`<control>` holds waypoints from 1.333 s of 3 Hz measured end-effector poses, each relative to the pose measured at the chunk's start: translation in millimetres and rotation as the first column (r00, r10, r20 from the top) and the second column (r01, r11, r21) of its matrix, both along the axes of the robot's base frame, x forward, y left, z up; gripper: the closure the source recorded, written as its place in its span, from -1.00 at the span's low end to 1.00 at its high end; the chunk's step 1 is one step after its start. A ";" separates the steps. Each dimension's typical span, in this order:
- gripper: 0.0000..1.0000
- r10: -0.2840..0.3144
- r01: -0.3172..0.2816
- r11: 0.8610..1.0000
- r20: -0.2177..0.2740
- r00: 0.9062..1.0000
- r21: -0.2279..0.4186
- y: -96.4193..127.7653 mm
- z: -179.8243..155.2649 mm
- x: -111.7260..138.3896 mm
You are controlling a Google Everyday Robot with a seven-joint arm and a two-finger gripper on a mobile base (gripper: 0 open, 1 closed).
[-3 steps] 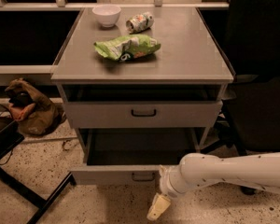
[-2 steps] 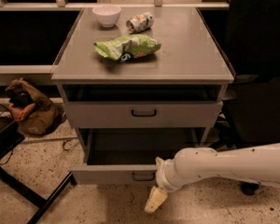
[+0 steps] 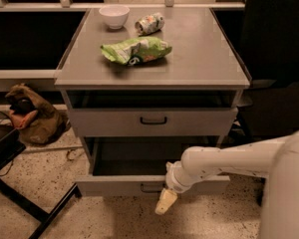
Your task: Open middle drawer
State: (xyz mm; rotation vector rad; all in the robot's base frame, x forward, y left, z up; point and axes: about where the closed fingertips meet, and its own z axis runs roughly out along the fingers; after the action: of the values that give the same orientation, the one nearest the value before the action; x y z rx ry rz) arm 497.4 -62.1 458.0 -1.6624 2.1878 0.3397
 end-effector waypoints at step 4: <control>-1.00 -0.020 0.018 1.000 -0.189 0.982 -0.009 -22.8 -51.5 -24.3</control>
Offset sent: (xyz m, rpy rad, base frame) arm 0.0071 -0.0143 -0.1008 -0.0112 0.2938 0.0187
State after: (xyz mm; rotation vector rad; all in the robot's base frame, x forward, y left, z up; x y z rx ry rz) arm 473.1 -84.9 406.5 -1.6728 2.3417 0.5048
